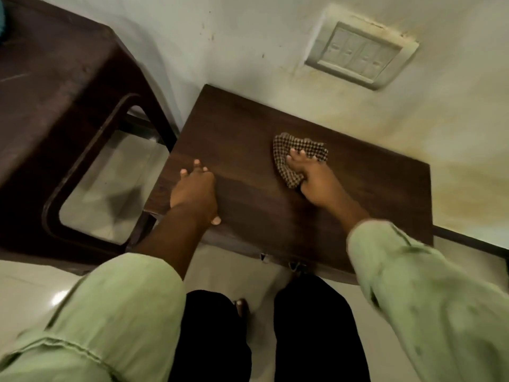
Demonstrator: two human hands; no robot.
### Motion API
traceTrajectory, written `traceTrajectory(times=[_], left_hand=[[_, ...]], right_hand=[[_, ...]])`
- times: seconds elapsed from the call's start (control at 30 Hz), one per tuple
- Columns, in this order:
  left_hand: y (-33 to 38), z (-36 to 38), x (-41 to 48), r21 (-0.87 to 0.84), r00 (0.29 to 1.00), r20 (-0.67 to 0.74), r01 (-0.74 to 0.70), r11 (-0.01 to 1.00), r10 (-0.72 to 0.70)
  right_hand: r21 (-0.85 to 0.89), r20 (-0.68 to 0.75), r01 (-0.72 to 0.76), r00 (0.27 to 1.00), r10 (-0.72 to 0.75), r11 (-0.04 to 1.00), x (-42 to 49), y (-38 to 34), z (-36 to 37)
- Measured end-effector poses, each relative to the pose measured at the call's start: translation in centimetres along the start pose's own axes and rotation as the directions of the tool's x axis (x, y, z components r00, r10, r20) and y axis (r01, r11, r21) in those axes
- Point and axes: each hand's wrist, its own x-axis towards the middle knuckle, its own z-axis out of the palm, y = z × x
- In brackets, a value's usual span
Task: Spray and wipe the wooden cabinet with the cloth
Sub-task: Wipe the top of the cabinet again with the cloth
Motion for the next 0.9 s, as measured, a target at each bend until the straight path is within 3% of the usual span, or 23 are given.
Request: traceTrajectory(times=[0.1, 0.17, 0.23, 0.27, 0.33, 0.4, 0.47, 0.63, 0.77, 0.8, 0.83, 0.9], left_hand=[[0.8, -0.1, 0.1, 0.046, 1.000, -0.010, -0.006, 0.999, 0.006], [1.0, -0.2, 0.2, 0.068, 1.000, -0.022, -0.009, 0.998, 0.010], [0.8, -0.2, 0.3, 0.064, 0.999, -0.035, -0.017, 0.998, 0.020], [0.6, -0.2, 0.3, 0.062, 0.999, -0.031, -0.022, 0.998, 0.024], [0.0, 0.0, 0.3, 0.051, 0.999, -0.028, -0.035, 0.998, 0.037], [-0.3, 0.2, 0.1, 0.050, 0.997, -0.047, -0.058, 0.997, 0.060], [-0.5, 0.5, -0.1, 0.034, 0.996, -0.068, -0.052, 0.998, 0.055], [-0.5, 1.2, -1.0, -0.030, 0.987, -0.145, -0.070, 0.997, 0.065], [-0.2, 1.1, -1.0, -0.016, 0.987, -0.156, -0.039, 0.999, 0.036], [0.0, 1.0, -0.9, 0.004, 0.988, -0.150, -0.038, 0.999, 0.038], [0.2, 0.9, -0.8, 0.023, 0.987, -0.158, -0.037, 0.999, 0.041], [0.7, 0.8, -0.2, 0.054, 0.986, -0.164, -0.030, 0.998, 0.038]], right_hand=[[-0.016, -0.047, -0.092, 0.995, 0.091, 0.996, 0.2, -3.0, 0.5], [0.014, 0.003, 0.063, 0.998, -0.063, 0.998, -3.2, -5.2, 3.4], [0.015, 0.084, 0.280, 0.956, -0.280, 0.960, -7.4, -5.0, 5.2], [0.016, 0.101, 0.314, 0.944, -0.314, 0.949, -8.9, -3.6, 5.3], [0.053, 0.070, 0.207, 0.975, -0.210, 0.977, -10.9, 0.1, 4.5], [0.078, 0.021, -0.001, 1.000, 0.000, 0.997, -13.8, 2.5, 3.4], [0.080, -0.042, -0.193, 0.980, 0.197, 0.978, -17.1, 4.6, 3.0], [0.160, -0.173, -0.530, 0.816, 0.552, 0.833, -22.8, 8.0, 2.6], [0.218, -0.266, -0.705, 0.622, 0.736, 0.675, -20.4, 5.6, 3.5], [0.236, -0.277, -0.709, 0.606, 0.746, 0.664, -19.4, 4.2, 4.1], [0.237, -0.296, -0.677, 0.633, 0.715, 0.697, -18.4, 2.7, 4.8], [0.198, -0.286, -0.550, 0.759, 0.585, 0.811, -16.2, 0.0, 5.6]])
